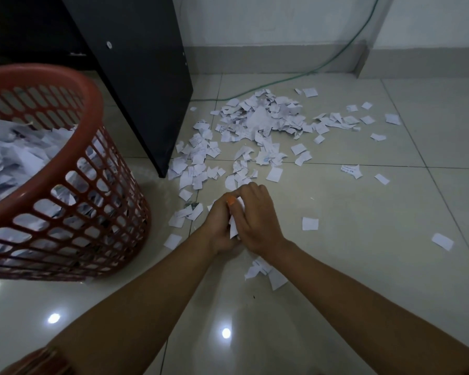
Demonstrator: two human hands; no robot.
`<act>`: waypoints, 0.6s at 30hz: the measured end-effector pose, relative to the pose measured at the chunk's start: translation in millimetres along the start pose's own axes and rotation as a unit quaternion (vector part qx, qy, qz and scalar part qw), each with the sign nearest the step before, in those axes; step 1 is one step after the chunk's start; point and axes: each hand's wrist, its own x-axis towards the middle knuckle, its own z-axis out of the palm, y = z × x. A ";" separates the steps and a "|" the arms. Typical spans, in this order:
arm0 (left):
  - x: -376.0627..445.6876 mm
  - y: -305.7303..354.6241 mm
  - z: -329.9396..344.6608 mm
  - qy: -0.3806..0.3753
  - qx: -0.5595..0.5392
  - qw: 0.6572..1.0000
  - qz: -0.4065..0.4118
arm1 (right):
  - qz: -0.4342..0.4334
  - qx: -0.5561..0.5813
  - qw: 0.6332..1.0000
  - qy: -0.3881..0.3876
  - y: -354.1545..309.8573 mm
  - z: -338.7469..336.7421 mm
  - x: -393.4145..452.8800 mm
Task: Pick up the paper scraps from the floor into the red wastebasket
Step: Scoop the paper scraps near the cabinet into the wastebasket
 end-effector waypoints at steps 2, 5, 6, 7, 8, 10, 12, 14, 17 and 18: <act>5.1 0.5 -4.8 0.042 -0.008 0.998 -0.036 | 0.000 -0.083 0.997 -0.005 7.4 -2.7 -2.9; 4.1 3.0 -4.5 0.063 -0.025 0.997 -0.048 | -0.012 -0.163 0.987 -0.003 9.8 -7.4 -7.7; 3.7 2.9 -3.3 0.069 -0.034 0.996 -0.055 | -0.018 -0.188 0.982 -0.001 10.7 -7.6 -9.3; 2.4 2.7 -1.8 0.064 -0.035 0.996 -0.060 | -0.018 -0.212 0.977 -0.003 12.0 -7.4 -10.1; 1.8 2.9 0.1 0.063 -0.042 0.995 -0.067 | -0.012 -0.233 0.972 -0.009 13.4 -7.1 -10.7; 0.5 2.4 6.4 0.066 -0.024 0.996 -0.063 | 0.006 -0.266 0.963 -0.035 16.4 -6.3 -11.2; 3.4 0.9 7.4 0.069 0.014 0.996 -0.055 | 0.013 -0.287 0.956 -0.065 19.2 -6.8 -10.9; 4.2 0.2 9.4 0.092 0.059 0.993 -0.049 | 0.015 -0.294 0.952 -0.084 20.6 -8.5 -9.4; 1.0 1.3 6.7 0.075 0.069 0.994 -0.031 | 0.017 -0.283 0.954 -0.098 21.7 -10.7 -6.7; 1.0 1.6 4.9 0.077 0.084 0.993 -0.030 | 0.018 -0.279 0.955 -0.101 22.2 -11.3 -6.6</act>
